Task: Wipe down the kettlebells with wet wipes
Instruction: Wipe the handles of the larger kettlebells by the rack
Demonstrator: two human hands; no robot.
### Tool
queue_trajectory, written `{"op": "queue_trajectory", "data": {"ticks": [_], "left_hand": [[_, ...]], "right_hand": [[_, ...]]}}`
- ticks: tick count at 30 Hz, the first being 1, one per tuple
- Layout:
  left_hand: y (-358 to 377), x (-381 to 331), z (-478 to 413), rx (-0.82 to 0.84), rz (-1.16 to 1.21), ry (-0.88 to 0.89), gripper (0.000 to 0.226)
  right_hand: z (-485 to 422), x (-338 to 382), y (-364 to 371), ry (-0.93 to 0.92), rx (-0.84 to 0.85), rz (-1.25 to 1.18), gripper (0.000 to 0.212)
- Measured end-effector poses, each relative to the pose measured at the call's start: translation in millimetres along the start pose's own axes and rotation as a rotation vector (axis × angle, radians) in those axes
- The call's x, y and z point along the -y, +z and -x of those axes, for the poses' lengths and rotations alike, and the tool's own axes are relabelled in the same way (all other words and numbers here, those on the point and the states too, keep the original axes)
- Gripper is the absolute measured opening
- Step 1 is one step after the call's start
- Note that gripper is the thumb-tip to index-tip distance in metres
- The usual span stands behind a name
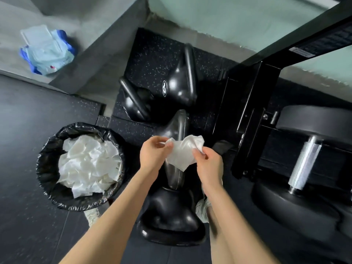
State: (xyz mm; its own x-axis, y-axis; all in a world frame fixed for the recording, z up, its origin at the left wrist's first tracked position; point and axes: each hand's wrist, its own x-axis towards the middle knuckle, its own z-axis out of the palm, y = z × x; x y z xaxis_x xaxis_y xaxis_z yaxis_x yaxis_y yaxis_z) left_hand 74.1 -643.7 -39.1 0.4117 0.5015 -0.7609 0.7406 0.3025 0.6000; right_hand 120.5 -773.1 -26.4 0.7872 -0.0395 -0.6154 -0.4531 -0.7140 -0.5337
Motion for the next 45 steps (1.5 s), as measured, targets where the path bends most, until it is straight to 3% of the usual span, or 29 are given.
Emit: {"op": "queue_trajectory", "data": {"ticks": [3,6,9,12,14,16,18,25,27,30,36,39,42,45], "left_hand": [[11.4,9.3,-25.0,-0.129,-0.234,0.023,0.029],[19.7,17.1,-20.5,-0.332,-0.412,0.240,0.026],[30.3,27.0,-6.2,-0.197,-0.398,0.321,0.019],[38.4,38.1,-10.2,-0.045,-0.306,0.183,0.024],[41.4,40.5,-18.0,-0.022,-0.247,0.145,0.026],[43.3,42.5,-27.1,0.017,-0.170,0.110,0.027],[42.4,44.8,-34.6,0.087,-0.050,0.045,0.034],[47.6,34.7,-54.1,0.129,0.154,-0.015,0.035],[52.4,20.7,-65.4,0.149,0.129,0.020,0.025],[56.8,6.8,-74.3,0.146,0.027,0.060,0.033],[50.0,21.6,-60.2,0.079,-0.294,0.117,0.035],[43.7,18.6,-43.9,-0.007,-0.417,0.130,0.028],[35.9,5.0,-29.0,-0.050,-0.314,0.152,0.005],[27.2,-3.3,-21.8,0.030,0.032,0.045,0.015]], "right_hand": [[-24.9,-10.4,34.2,0.021,-0.125,0.115,0.045],[-32.2,-18.4,48.4,0.022,-0.197,0.202,0.046],[-31.1,-21.2,44.1,-0.086,-0.278,0.364,0.016],[-29.8,-25.6,40.8,-0.360,-0.405,0.507,0.051],[-26.7,-31.3,45.6,-0.522,-0.314,0.478,0.047],[-27.6,-38.7,53.8,-0.416,-0.080,0.344,0.045],[-29.7,-43.5,59.9,-0.240,0.040,0.229,0.046],[-52.0,-28.1,64.6,-0.150,0.087,-0.004,0.045],[-70.1,-16.0,61.7,-0.148,0.111,-0.020,0.038],[-83.7,-5.6,57.9,-0.131,0.140,-0.111,0.031],[-61.6,-24.9,55.7,-0.231,0.030,0.074,0.033],[-49.9,-29.0,52.8,-0.342,-0.115,0.219,0.017],[-43.0,-19.2,44.8,-0.374,-0.291,0.245,0.014],[-34.4,-4.8,30.8,-0.237,-0.140,0.071,0.024]]}}
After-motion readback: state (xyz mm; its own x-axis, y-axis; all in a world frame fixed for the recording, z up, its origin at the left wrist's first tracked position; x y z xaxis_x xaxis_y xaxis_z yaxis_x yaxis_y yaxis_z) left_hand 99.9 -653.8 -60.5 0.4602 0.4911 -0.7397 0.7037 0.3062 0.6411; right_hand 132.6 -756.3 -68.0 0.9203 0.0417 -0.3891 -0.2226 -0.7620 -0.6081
